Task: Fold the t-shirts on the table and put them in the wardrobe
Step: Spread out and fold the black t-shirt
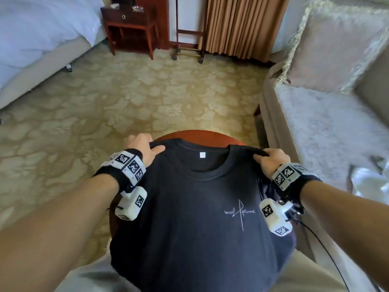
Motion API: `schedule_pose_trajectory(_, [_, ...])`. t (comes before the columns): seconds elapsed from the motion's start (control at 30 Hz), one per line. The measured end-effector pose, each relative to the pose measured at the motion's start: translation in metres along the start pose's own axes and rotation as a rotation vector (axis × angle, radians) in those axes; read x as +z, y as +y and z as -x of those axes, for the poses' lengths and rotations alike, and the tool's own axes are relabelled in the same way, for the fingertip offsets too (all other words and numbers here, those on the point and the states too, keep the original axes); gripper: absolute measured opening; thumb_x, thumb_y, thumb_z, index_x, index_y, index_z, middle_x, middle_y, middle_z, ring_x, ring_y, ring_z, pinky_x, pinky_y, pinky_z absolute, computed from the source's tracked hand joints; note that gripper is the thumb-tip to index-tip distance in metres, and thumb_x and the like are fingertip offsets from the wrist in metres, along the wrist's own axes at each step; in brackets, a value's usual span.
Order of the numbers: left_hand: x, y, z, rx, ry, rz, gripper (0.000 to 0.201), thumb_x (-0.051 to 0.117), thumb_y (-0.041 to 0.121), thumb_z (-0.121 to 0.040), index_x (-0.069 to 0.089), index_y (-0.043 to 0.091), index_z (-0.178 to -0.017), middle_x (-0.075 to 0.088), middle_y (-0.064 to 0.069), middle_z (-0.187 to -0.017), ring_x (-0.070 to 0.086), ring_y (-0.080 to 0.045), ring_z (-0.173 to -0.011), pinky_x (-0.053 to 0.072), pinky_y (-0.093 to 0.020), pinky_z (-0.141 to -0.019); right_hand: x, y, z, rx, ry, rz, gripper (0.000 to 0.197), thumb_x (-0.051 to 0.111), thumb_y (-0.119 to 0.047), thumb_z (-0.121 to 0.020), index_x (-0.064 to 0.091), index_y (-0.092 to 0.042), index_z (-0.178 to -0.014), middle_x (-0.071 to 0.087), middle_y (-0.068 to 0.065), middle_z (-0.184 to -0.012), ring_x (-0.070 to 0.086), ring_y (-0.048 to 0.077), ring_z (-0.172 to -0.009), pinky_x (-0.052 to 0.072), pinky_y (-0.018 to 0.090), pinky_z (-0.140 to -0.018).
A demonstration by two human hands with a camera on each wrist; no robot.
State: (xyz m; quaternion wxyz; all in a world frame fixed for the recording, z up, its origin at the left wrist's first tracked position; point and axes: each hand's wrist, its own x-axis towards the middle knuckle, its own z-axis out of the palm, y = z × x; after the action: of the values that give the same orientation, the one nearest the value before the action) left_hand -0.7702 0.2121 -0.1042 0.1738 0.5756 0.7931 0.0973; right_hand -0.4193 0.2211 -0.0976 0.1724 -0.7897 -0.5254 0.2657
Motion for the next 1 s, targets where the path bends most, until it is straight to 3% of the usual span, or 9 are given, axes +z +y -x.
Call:
schedule_pose_trajectory(0.13, [0.017, -0.009, -0.027, 0.002, -0.049, -0.099, 0.051, 0.064, 0.062, -0.081, 0.061, 0.012, -0.074, 0.057, -0.005, -0.073, 0.054, -0.027, -0.091, 0.046, -0.034, -0.074, 0.029, 0.012, -0.027, 0.030, -0.018, 0.112, 0.030, 0.064, -0.047, -0.087, 0.073, -0.023, -0.102, 0.065, 0.008, -0.089, 0.054, 0.021, -0.070, 0.042, 0.025, -0.070])
schedule_pose_trajectory(0.37, [0.026, -0.011, -0.062, -0.019, -0.026, -0.252, 0.062, 0.065, 0.074, -0.071, 0.063, 0.013, -0.083, 0.065, -0.006, -0.083, 0.059, -0.026, -0.081, 0.041, -0.030, -0.061, 0.040, 0.024, -0.050, 0.036, 0.021, 0.229, 0.045, 0.072, -0.060, -0.075, 0.073, -0.023, -0.100, 0.060, 0.002, -0.076, 0.048, 0.013, -0.059, 0.043, 0.025, -0.067])
schedule_pose_trajectory(0.47, [0.038, -0.008, -0.065, -0.024, -0.052, -0.275, 0.067, 0.062, 0.073, -0.075, 0.060, 0.011, -0.102, 0.065, -0.010, -0.104, 0.058, -0.029, -0.099, 0.045, -0.040, -0.087, 0.037, 0.028, -0.053, 0.042, 0.015, 0.211, 0.043, 0.076, -0.051, -0.075, 0.070, -0.023, -0.107, 0.066, 0.003, -0.094, 0.056, 0.017, -0.073, 0.046, 0.024, -0.073])
schedule_pose_trajectory(0.53, [0.046, -0.005, -0.057, -0.043, -0.029, -0.387, 0.078, 0.052, 0.078, -0.078, 0.053, 0.012, -0.118, 0.058, -0.012, -0.122, 0.050, -0.032, -0.116, 0.033, -0.048, -0.101, 0.034, 0.032, -0.054, 0.027, 0.026, 0.212, 0.050, 0.075, -0.052, -0.075, 0.066, -0.022, -0.114, 0.065, 0.003, -0.113, 0.058, 0.022, -0.098, 0.047, 0.027, -0.088])
schedule_pose_trajectory(0.6, [0.047, 0.000, -0.040, -0.052, 0.048, -0.481, 0.087, 0.045, 0.081, -0.078, 0.048, 0.010, -0.127, 0.049, -0.015, -0.130, 0.043, -0.034, -0.122, 0.030, -0.048, -0.102, 0.028, 0.034, -0.049, 0.035, 0.054, 0.267, 0.062, 0.070, -0.058, -0.075, 0.058, -0.022, -0.124, 0.055, 0.007, -0.127, 0.046, 0.029, -0.121, 0.040, 0.036, -0.101])
schedule_pose_trajectory(0.73, [0.041, 0.018, -0.006, -0.039, 0.026, -0.433, 0.085, 0.050, 0.076, -0.080, 0.045, 0.010, -0.133, 0.049, -0.013, -0.132, 0.047, -0.033, -0.121, 0.035, -0.045, -0.102, 0.011, 0.039, -0.026, 0.232, 0.050, 0.224, 0.080, 0.064, -0.063, -0.075, 0.042, -0.017, -0.137, 0.038, 0.013, -0.140, 0.032, 0.034, -0.132, 0.028, 0.045, -0.109])
schedule_pose_trajectory(0.83, [0.043, 0.031, 0.018, -0.100, -0.186, -0.215, 0.082, 0.062, 0.066, -0.078, 0.045, 0.009, -0.135, 0.050, -0.014, -0.137, 0.055, -0.034, -0.116, 0.048, -0.040, -0.089, 0.001, 0.050, -0.005, 0.373, -0.005, 0.137, 0.089, 0.067, -0.056, -0.069, 0.039, -0.011, -0.140, 0.043, 0.019, -0.136, 0.044, 0.039, -0.123, 0.038, 0.047, -0.103])
schedule_pose_trajectory(0.9, [0.044, 0.038, 0.033, -0.115, -0.269, -0.145, 0.080, 0.065, 0.062, -0.079, 0.047, 0.009, -0.136, 0.051, -0.015, -0.136, 0.058, -0.033, -0.111, 0.049, -0.034, -0.078, -0.003, 0.058, 0.010, 0.423, -0.084, -0.034, 0.075, 0.068, -0.040, -0.065, 0.053, -0.003, -0.128, 0.060, 0.020, -0.113, 0.060, 0.038, -0.101, 0.049, 0.044, -0.092])
schedule_pose_trajectory(1.0, [0.052, 0.052, 0.050, -0.111, -0.331, -0.077, 0.085, 0.065, 0.064, -0.078, 0.044, 0.009, -0.140, 0.048, -0.015, -0.142, 0.054, -0.033, -0.119, 0.049, -0.037, -0.090, -0.006, 0.067, 0.034, 0.423, -0.225, -0.094, 0.051, 0.066, -0.023, -0.063, 0.062, 0.002, -0.108, 0.066, 0.023, -0.100, 0.065, 0.040, -0.089, 0.052, 0.046, -0.085])
